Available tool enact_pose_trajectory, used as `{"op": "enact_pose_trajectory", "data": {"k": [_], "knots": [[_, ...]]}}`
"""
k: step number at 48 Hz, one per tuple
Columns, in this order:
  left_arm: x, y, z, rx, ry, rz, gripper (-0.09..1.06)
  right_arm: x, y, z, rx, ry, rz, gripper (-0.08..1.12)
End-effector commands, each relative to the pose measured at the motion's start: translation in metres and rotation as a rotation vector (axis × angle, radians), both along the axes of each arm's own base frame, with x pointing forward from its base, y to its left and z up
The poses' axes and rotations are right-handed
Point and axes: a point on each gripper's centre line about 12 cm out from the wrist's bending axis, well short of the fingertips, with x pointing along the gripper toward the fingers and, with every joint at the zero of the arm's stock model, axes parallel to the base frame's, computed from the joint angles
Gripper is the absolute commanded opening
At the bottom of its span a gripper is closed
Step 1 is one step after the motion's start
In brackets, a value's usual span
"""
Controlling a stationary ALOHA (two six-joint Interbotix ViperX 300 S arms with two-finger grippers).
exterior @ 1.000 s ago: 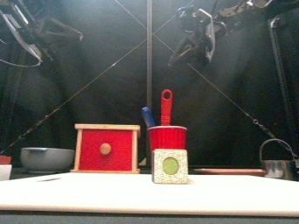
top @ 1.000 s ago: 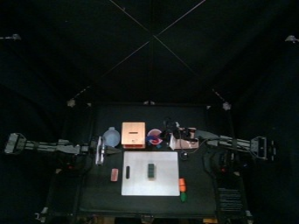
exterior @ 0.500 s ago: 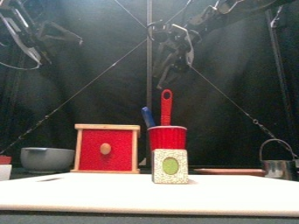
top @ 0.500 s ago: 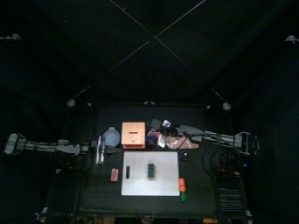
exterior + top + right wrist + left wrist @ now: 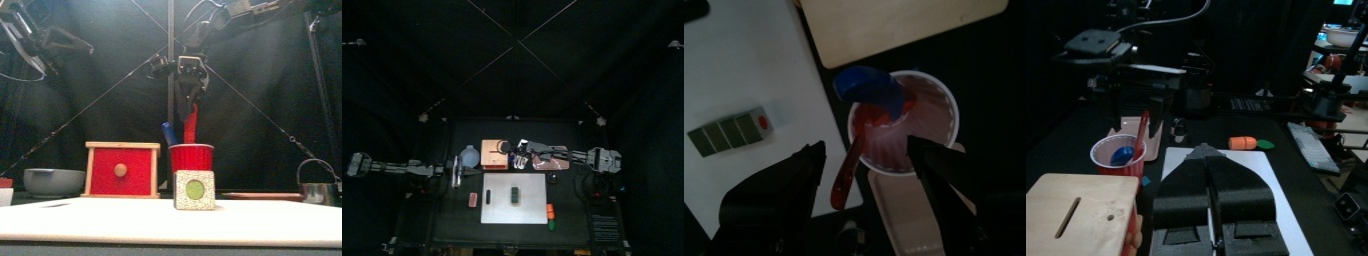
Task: Cut the sushi into 4 pieces with the knife
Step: Pick up the knife at its handle with right hand
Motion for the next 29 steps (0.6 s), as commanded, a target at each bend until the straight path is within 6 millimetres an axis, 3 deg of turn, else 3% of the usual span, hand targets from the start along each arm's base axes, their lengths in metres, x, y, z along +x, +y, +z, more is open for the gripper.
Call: {"op": "enact_pose_trajectory", "data": {"k": [1,20,24,29], "knots": [[0.0016,0.0006,0.0047,-0.002,-0.017,0.003,0.00,0.0013,-0.0033,0.0173,-0.019,0.001,-0.001,0.95],[0.0011,0.0008,0.0028,-0.008,-0.012,0.006,0.00,0.0040,-0.0058,0.0121,-0.022,0.049,0.004,0.93],[0.0011,0.0008,0.0028,-0.007,-0.012,0.005,0.00,0.0043,-0.0043,0.0122,-0.032,0.054,0.011,0.88],[0.0007,0.0008,0.0026,-0.008,-0.012,0.006,0.00,0.0040,-0.0037,0.0131,-0.038,0.060,0.014,0.73]]}}
